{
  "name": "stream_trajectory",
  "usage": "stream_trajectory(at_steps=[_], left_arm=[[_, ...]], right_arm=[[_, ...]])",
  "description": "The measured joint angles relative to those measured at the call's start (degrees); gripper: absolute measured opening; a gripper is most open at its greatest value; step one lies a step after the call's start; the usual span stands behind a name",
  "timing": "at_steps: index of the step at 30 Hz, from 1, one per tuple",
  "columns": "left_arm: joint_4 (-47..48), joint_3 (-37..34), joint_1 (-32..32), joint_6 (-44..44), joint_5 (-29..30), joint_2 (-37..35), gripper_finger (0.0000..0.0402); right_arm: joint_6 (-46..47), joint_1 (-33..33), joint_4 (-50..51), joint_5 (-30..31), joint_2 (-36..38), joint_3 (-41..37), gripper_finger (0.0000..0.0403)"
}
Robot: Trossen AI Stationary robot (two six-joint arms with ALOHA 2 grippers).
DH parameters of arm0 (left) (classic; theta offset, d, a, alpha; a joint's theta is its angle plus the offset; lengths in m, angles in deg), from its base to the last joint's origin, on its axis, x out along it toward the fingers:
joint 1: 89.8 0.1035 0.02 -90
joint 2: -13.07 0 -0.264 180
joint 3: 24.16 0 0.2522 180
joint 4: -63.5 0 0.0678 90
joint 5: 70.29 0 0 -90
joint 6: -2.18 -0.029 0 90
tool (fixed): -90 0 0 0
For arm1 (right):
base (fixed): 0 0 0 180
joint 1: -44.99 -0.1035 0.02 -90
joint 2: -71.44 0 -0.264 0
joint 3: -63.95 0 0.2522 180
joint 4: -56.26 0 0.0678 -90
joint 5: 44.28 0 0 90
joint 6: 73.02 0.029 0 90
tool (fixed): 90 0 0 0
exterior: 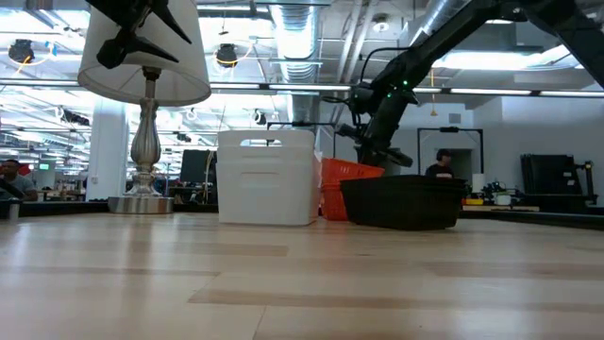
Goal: Stack baskets by color
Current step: Stack the orange bin on the top orange bin
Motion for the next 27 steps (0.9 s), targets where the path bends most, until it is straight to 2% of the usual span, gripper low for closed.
stream_trajectory(at_steps=[21,27], left_arm=[[0.0,0.0,0.8,-0.1,0.1,0.0,0.0171],[0.0,0.0,0.8,-0.6,0.1,0.0,0.0171]], right_arm=[[2.6,-1.7,4.8,3.8,0.2,0.1,0.0017],[2.6,-1.5,4.9,5.3,0.2,0.1,0.0059]])
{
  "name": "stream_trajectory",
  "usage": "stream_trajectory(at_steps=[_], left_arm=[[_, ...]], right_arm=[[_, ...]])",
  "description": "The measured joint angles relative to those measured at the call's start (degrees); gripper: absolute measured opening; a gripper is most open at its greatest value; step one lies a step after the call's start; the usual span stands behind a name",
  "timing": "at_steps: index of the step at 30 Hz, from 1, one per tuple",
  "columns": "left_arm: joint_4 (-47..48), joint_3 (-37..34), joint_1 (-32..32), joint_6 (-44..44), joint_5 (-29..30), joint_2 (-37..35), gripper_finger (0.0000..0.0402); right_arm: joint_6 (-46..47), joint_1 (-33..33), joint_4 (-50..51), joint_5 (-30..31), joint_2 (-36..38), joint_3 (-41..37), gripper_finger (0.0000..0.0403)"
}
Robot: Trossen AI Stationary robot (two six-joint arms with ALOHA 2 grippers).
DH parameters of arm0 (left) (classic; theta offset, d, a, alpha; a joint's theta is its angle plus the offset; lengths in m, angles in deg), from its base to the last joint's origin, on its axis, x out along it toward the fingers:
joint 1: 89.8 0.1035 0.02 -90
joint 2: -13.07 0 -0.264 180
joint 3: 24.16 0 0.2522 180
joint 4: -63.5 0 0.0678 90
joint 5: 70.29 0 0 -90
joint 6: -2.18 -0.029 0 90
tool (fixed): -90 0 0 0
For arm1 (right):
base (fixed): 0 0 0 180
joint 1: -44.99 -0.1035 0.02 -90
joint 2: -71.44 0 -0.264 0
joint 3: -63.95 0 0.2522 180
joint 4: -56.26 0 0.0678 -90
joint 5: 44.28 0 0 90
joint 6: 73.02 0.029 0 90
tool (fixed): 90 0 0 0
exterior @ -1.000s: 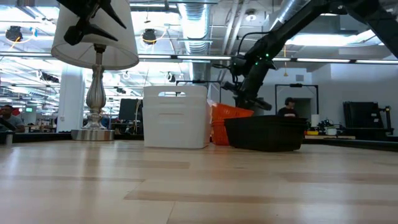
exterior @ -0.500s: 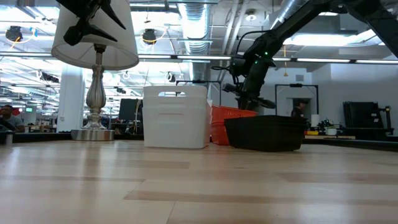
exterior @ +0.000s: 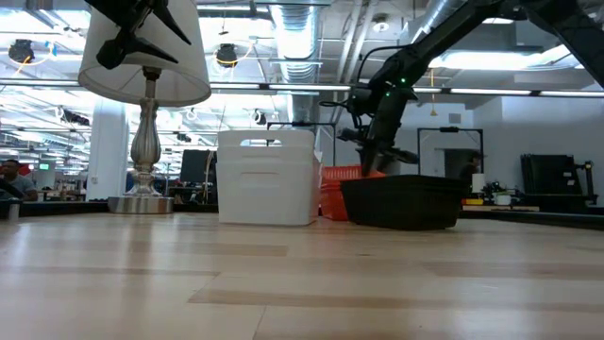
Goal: Stack baskets by color
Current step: Stack the orange bin on the top orange bin, then return to Home Position
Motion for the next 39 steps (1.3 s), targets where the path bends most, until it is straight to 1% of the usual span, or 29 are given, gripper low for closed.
stream_trajectory(at_steps=[5,9,12,16,18,20,25,29,31,34,37,38,39], left_arm=[[0.0,0.0,0.0,-0.1,-0.2,0.0,0.0171],[0.0,0.0,0.0,-1.1,-1.4,0.0,0.0171],[0.1,0.0,0.0,-4.9,-4.0,0.0,0.0171],[0.0,0.0,0.0,-7.3,-6.9,0.0,0.0171],[0.0,0.0,0.0,-7.8,-7.5,0.0,0.0171],[0.0,0.0,0.0,-9.7,-9.3,0.0,0.0171],[0.0,0.0,0.0,-14.2,-17.7,0.0,0.0171],[-1.2,0.0,-1.1,-14.5,-21.6,0.2,0.0171],[-4.1,0.1,-1.5,-13.7,-22.9,-0.9,0.0171],[-9.2,2.6,-2.1,-12.8,-23.9,-3.5,0.0171],[-15.1,5.0,-3.7,-16.1,-25.8,-6.5,0.0171],[-16.3,5.6,-4.1,-18.2,-26.6,-7.3,0.0171],[-16.9,6.1,-4.5,-22.0,-26.8,-8.3,0.0171]], right_arm=[[-0.1,0.5,1.0,-0.2,0.2,0.2,0.0121],[-1.4,0.9,2.7,0.0,2.8,2.0,0.0165],[-3.7,0.9,3.7,0.1,5.9,2.7,0.0186],[-6.5,-2.2,4.9,0.4,12.6,2.8,0.0195],[-7.5,-5.1,6.1,0.5,15.6,2.8,0.0194],[-7.6,-8.7,7.2,2.2,17.9,2.8,0.019],[-6.2,-19.0,9.7,6.0,22.8,2.8,0.0178],[-2.8,-29.2,10.0,9.5,25.5,2.8,0.0172],[-2.6,-34.1,9.6,12.3,27.9,2.7,0.0171],[-2.6,-40.6,7.9,17.8,31.3,2.8,0.0171],[-4.7,-46.7,7.3,19.0,34.8,2.8,0.0173],[-6.0,-48.5,7.5,19.0,35.9,2.8,0.0174],[-8.2,-50.2,8.2,18.9,36.9,2.8,0.0174]])
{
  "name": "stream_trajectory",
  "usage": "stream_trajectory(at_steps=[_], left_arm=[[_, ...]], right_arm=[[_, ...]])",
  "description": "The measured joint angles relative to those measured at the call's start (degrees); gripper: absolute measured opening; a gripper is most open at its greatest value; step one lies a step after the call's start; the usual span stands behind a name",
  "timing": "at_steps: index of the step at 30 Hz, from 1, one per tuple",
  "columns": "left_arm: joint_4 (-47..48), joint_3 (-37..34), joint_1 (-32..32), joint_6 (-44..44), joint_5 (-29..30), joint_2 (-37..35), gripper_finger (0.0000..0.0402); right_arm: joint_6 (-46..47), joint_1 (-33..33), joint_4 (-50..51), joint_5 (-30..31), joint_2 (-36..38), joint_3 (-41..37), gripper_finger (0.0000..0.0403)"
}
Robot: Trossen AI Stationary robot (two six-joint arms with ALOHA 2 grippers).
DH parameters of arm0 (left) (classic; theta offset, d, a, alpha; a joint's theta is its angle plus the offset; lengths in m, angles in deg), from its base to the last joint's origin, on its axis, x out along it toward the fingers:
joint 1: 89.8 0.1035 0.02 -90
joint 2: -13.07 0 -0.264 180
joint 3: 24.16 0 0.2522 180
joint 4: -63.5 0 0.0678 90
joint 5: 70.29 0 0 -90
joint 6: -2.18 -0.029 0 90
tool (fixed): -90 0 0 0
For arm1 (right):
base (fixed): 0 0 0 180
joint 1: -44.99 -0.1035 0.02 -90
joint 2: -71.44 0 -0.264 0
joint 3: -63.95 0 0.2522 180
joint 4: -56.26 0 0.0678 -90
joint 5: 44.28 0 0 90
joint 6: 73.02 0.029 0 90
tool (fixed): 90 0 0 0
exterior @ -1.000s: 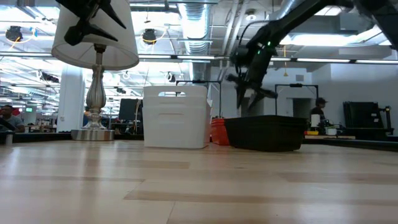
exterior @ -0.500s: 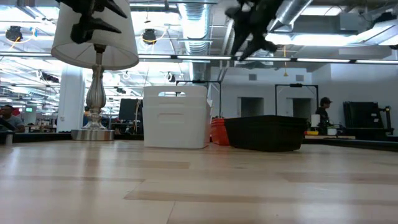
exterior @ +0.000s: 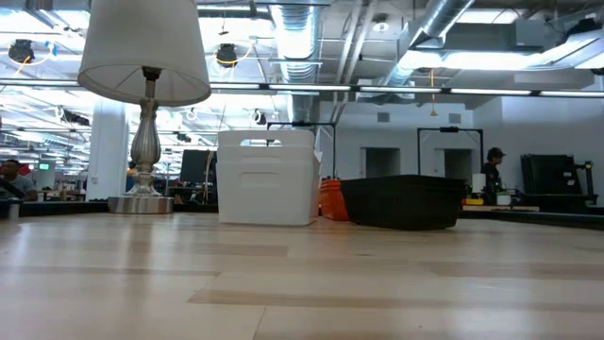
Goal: Stack baskets by color
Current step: Return to Home Position
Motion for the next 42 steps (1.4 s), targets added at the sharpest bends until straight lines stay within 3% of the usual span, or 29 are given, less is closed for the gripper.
stream_trajectory(at_steps=[3,7,12,16,23,29,37,42], left_arm=[[0.3,0.8,-0.1,-9.4,1.1,-2.9,0.0171],[0.1,1.0,-0.1,-9.7,-0.6,-6.4,0.0171],[2.3,-1.5,-0.1,-16.1,-7.4,-11.4,0.0171],[2.1,-8.4,-0.1,-12.0,-7.0,-15.2,0.0171],[-14.9,-25.7,-0.1,-3.9,-7.1,-20.8,0.0171],[-24.5,-38.2,-0.1,-0.3,-8.4,-24.3,0.0171],[-25.7,-46.7,-3.0,-1.2,-6.8,-28.5,0.0171],[-25.6,-49.5,-7.5,-2.3,-5.5,-30.2,0.0171]], right_arm=[[0.0,-4.7,1.4,1.0,2.4,0.0,0.0172],[-10.3,-10.4,-2.6,15.9,5.6,0.0,0.0172],[-12.6,-12.5,-2.4,18.1,15.6,-4.5,0.0177],[-12.7,-13.6,-11.9,18.6,27.9,-18.2,0.0178],[-12.3,-14.8,-39.3,18.2,50.3,-51.0,0.0177],[-11.5,-14.6,-58.0,18.0,63.8,-73.4,0.018],[-8.3,-14.7,-67.8,18.0,77.0,-90.1,0.0181],[-11.9,-14.4,-72.6,19.4,77.4,-93.0,0.0183]])
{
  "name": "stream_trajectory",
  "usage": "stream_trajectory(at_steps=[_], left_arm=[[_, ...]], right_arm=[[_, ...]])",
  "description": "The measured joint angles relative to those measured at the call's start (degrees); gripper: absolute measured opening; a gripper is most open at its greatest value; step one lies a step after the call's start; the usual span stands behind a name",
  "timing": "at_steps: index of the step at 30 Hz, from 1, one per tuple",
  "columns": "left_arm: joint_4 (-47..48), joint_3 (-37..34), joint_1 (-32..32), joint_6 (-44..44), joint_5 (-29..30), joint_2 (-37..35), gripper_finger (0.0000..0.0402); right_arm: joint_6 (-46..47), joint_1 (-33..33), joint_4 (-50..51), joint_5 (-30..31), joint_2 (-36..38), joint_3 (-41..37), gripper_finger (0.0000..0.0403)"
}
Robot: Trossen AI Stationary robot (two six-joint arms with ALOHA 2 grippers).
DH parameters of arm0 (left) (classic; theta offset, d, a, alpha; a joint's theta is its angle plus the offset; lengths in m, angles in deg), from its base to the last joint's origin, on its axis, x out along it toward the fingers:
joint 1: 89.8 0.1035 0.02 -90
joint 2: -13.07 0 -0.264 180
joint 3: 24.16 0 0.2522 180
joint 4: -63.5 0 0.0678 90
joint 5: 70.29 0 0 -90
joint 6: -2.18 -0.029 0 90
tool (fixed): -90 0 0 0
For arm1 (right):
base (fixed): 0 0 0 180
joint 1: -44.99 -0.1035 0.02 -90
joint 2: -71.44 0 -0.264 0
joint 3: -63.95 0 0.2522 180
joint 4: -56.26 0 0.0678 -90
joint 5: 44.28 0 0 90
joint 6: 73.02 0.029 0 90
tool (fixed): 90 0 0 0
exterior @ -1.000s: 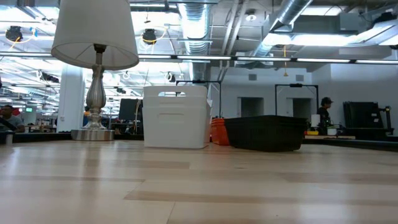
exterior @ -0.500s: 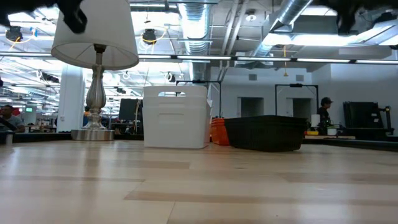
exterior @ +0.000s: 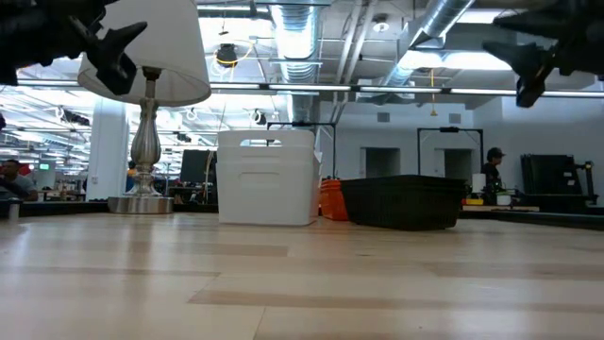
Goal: Stack baskets by color
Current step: Return to Home Position
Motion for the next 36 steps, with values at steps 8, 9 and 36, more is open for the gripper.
stream_trajectory(at_steps=[8,9,36], left_arm=[[-1.5,-5.6,-8.4,-1.6,7.8,0.2,0.0171],[-2.2,-6.2,-9.6,-1.9,8.5,0.1,0.0171],[3.7,-6.1,-18.6,-6.2,9.9,0.2,0.0171]], right_arm=[[-4.9,2.9,2.5,0.2,0.0,0.0,0.0185],[-5.0,3.2,3.0,0.2,0.1,0.0,0.0185],[-7.0,9.9,14.9,0.1,0.0,-0.1,0.0182]])
